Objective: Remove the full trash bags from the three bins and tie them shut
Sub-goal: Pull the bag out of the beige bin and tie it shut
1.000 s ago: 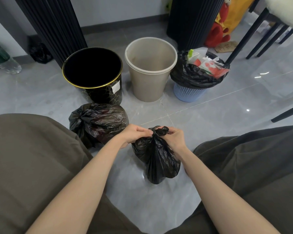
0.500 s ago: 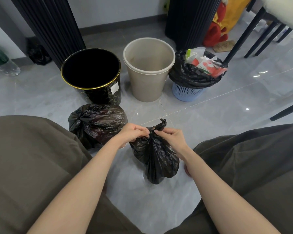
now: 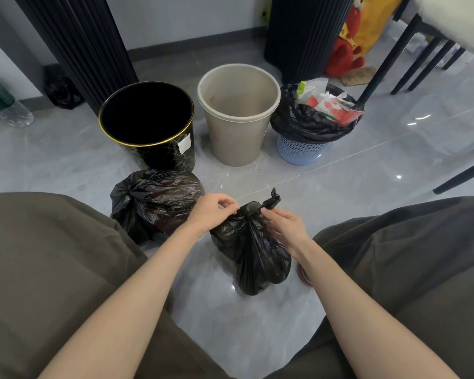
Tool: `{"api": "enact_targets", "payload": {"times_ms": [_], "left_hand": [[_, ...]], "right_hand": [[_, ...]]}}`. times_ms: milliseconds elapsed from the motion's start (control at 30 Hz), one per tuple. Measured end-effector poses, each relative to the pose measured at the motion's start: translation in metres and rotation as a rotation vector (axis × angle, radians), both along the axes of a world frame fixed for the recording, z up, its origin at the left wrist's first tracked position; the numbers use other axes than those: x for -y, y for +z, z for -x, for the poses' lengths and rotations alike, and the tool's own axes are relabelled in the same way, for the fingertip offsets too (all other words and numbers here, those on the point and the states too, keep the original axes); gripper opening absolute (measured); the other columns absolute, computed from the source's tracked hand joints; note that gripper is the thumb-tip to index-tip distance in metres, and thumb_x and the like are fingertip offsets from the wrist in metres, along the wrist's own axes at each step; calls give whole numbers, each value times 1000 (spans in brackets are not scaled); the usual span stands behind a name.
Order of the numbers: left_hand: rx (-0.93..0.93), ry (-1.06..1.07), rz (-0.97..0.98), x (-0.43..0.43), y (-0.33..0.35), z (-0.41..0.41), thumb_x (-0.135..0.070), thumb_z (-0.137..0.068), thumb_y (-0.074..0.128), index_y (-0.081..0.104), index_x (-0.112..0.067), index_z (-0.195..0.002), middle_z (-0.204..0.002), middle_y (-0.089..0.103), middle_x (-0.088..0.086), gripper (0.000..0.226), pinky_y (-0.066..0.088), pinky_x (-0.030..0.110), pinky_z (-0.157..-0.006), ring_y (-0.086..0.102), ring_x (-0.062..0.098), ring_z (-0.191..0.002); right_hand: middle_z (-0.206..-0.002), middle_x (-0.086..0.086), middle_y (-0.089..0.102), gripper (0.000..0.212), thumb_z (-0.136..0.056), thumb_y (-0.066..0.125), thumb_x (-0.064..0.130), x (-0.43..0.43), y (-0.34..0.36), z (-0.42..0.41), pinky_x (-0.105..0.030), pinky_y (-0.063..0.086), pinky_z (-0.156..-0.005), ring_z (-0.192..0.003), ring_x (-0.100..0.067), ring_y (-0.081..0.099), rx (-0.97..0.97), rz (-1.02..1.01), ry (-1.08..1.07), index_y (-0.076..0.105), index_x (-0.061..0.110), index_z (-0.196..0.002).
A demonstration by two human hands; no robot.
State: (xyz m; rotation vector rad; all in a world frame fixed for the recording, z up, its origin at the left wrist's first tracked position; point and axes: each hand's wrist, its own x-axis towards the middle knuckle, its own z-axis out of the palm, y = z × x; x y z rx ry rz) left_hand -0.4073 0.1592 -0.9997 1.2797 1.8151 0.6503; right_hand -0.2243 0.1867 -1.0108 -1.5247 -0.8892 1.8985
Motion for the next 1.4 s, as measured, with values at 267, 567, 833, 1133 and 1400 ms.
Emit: {"api": "enact_targets", "payload": {"times_ms": [267,567,833,1133,1400], "left_hand": [[-81,-55,10,2,-4,-10,-28,-83,68,76,-24,-94,-89,74,-8,14,48,24,-79,64,8,-79],[52,50,75,-4,-9,-15,-34,-80,71,77,-15,-91,-89,75,1,22,48,25,-80,65,9,-83],[65,55,157,-8,-8,-21,-22,-82,63,74,-11,-81,-83,71,6,15,49,31,-82,59,14,-78],[-160,-59,161,-1,-9,-24,-22,-89,49,63,-15,-80,-88,64,8,18,44,34,-76,53,24,-81],[-189,-9,164,2,-6,-26,-22,-92,49,67,-11,-95,-102,66,9,21,44,33,-79,59,30,-96]], "right_hand": [[-75,-1,69,7,-89,62,13,1,0,2,-14,50,-57,-65,-10,63,-53,1,22,69,12,-89],[-68,1,71,9,-89,61,10,-1,-2,3,-15,51,-55,-57,-7,64,-69,-39,41,70,11,-87],[-68,0,67,7,-89,62,11,-2,-5,5,-15,51,-56,-55,-6,61,-20,-87,74,68,8,-89],[-88,-6,65,9,-94,51,8,-3,-8,5,-26,46,-73,-79,-16,60,-83,5,133,60,11,-97],[-95,-7,62,13,-96,45,7,3,-11,11,-27,47,-68,-83,-15,56,-91,68,23,57,10,-101]]}}
